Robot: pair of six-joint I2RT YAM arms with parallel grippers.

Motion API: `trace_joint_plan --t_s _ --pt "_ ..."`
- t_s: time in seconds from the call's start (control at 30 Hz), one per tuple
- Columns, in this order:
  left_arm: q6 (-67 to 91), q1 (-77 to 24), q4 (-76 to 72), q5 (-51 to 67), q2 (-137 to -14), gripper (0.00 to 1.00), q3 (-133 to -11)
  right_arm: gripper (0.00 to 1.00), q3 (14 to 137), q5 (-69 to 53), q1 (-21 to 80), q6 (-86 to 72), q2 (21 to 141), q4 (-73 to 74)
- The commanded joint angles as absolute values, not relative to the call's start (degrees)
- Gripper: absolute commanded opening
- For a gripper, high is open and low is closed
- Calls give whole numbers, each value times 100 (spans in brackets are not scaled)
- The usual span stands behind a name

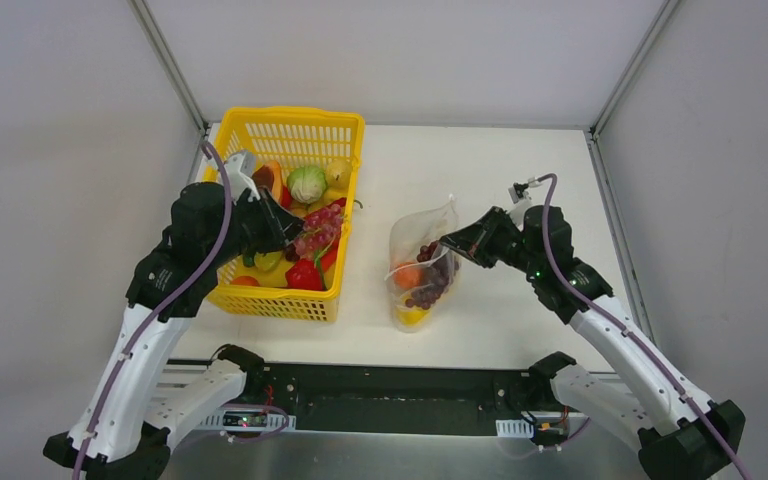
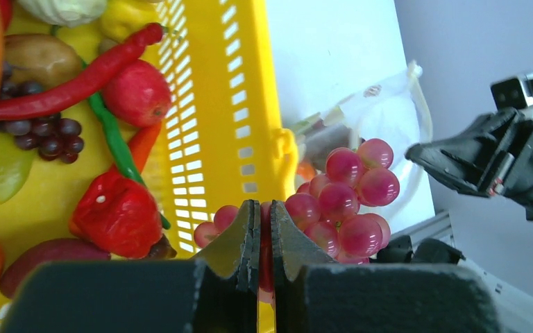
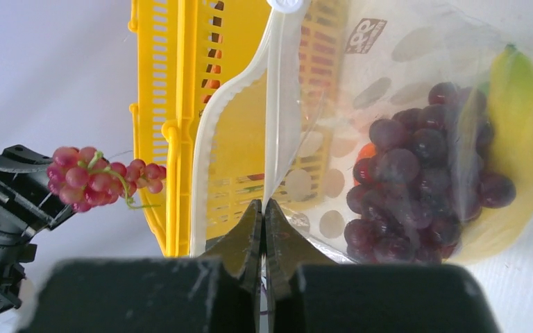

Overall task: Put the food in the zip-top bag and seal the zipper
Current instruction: Pick up the fake fruit from the bin, then place the fake fruit in the zipper food storage bag.

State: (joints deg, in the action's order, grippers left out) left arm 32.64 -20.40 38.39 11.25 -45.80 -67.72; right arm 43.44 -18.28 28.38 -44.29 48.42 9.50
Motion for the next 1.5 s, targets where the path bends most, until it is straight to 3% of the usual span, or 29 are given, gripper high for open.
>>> trace_joint_plan --t_s 0.0,0.67,0.97,1.47 --pt "3298 -2578 3579 846 -4781 0 -7338 0 4838 -1408 3165 -4572 5173 323" --pt "4267 -3915 1939 504 -5959 0 -7659 0 4647 -1765 3300 -4597 5192 -255" --pt "5610 -4241 794 -220 -6146 0 -6780 0 4538 -1647 3299 -4669 4970 -290" --pt "5877 -4487 293 -288 -7058 0 -6464 0 4400 -1651 3305 -4668 4797 -334"
